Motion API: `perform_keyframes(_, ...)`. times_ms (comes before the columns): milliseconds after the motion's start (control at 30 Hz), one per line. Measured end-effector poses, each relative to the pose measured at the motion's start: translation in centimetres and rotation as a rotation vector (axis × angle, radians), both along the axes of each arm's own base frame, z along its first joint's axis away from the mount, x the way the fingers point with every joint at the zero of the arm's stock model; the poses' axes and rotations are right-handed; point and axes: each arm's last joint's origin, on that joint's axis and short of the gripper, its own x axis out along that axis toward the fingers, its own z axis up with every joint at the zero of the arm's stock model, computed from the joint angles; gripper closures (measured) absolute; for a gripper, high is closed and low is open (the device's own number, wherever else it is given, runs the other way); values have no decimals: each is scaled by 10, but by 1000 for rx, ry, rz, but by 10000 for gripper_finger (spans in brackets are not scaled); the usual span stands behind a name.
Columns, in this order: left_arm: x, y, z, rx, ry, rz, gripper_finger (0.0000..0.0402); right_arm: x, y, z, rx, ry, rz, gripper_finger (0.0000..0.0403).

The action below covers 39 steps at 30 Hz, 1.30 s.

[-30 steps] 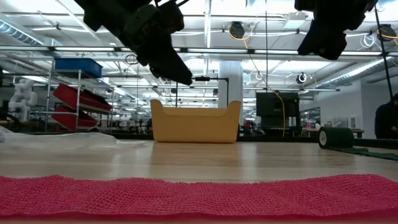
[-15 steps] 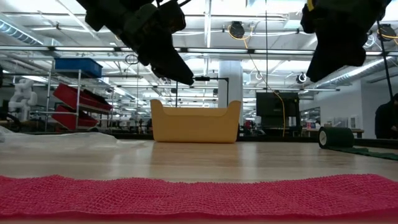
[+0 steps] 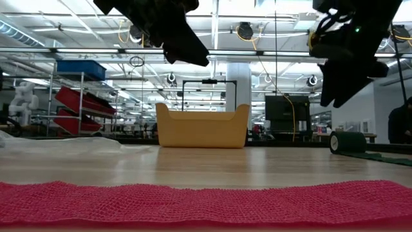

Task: Roll bandage
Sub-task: Roll the green bandage

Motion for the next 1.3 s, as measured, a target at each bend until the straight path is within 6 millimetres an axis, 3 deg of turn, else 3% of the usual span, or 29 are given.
perform_keyframes(433, -9, 0, -11, 14, 149, -4, 230, -2, -6, -9, 79, 109, -40, 178)
perform_keyframes(700, -9, -1, -11, 10, 150, -6, 230, -19, -10, -9, 47, 221, -214, 178)
perform_keyframes(1300, -8, -8, -9, 13, 115, -32, 230, -33, -23, -27, -55, 339, -214, 179)
